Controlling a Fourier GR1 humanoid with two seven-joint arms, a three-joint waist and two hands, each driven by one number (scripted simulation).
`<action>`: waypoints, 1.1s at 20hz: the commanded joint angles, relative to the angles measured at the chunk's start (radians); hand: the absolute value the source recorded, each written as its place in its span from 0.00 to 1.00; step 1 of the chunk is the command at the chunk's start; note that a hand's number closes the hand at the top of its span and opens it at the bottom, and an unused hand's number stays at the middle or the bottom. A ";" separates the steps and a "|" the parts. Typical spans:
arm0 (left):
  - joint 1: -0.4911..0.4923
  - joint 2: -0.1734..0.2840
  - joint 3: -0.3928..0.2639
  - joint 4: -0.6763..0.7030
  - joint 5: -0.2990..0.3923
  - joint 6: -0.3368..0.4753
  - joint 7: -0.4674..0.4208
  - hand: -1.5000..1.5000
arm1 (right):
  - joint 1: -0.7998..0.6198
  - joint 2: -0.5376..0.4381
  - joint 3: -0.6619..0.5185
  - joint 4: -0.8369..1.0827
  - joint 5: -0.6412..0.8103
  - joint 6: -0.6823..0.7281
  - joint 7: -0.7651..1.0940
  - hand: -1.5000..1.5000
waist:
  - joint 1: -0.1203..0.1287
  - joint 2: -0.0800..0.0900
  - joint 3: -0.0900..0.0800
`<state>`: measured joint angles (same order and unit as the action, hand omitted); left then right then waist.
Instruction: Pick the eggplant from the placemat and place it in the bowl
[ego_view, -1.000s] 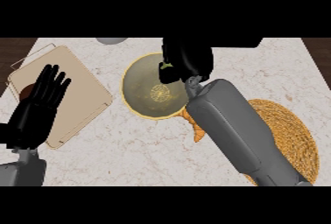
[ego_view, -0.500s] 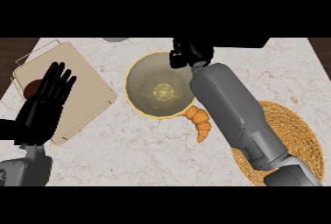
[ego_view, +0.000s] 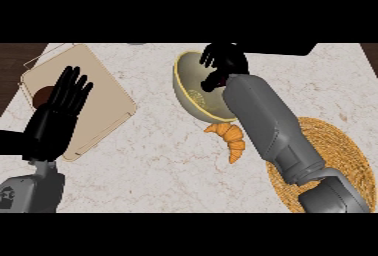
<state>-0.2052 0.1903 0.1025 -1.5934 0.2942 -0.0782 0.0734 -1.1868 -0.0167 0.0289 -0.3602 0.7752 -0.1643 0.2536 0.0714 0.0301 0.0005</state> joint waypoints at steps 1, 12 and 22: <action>-0.006 -0.007 0.001 0.020 0.007 -0.013 -0.018 0.50 | 0.001 -0.009 -0.069 0.048 -0.063 -0.022 -0.162 0.00 | 0.004 0.005 0.000; 0.021 -0.009 -0.010 -0.055 -0.012 0.023 0.026 0.50 | 0.010 -0.049 -0.397 -0.033 -0.376 -0.151 -0.400 0.00 | -0.007 -0.007 0.002; 0.045 0.018 0.050 0.025 0.013 -0.021 -0.023 0.50 | 0.111 -0.259 -0.455 0.004 -0.442 0.012 -0.480 0.00 | -0.060 -0.024 0.000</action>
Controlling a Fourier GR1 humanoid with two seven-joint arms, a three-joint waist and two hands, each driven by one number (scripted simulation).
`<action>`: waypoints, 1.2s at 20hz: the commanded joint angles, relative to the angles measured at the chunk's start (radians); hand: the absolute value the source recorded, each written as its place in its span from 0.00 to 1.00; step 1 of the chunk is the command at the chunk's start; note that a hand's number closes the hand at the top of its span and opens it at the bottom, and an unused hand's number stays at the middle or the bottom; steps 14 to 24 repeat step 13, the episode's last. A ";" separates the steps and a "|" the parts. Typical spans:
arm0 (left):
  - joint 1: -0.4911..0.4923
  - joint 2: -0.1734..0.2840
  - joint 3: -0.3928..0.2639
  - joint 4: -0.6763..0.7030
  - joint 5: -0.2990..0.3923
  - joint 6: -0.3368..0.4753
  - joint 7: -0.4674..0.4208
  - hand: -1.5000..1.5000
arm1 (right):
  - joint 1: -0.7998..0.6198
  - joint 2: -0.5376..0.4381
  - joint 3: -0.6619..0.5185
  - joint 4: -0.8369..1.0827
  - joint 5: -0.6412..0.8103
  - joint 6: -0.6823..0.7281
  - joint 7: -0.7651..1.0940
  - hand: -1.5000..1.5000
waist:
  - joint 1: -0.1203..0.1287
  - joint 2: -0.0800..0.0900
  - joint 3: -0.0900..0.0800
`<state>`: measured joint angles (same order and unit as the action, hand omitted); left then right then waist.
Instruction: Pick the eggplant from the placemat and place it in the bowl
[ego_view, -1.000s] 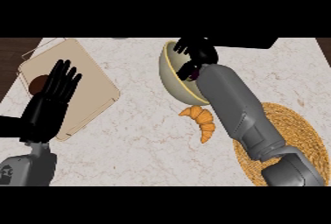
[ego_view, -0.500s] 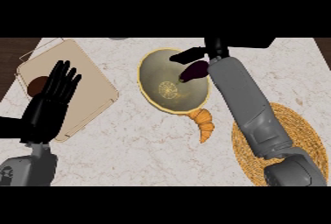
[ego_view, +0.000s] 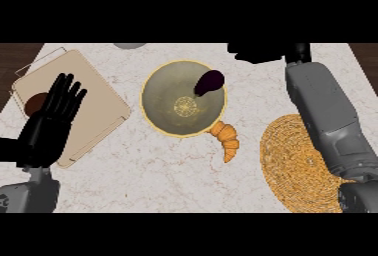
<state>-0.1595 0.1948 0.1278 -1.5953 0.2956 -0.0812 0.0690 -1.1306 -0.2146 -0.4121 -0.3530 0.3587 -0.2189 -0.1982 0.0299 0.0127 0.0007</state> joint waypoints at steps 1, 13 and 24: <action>0.014 0.016 0.022 -0.053 0.021 0.004 0.037 0.50 | 0.092 -0.113 -0.036 0.010 -0.043 0.114 -0.062 0.00 | -0.012 -0.007 0.000; -0.016 -0.005 0.012 -0.005 0.000 0.000 0.013 0.50 | 0.243 -0.299 -0.027 0.027 -0.078 0.368 -0.197 0.00 | -0.016 -0.006 0.000; -0.016 -0.005 0.012 -0.005 0.000 0.000 0.013 0.50 | 0.243 -0.299 -0.027 0.027 -0.078 0.368 -0.197 0.00 | -0.016 -0.006 0.000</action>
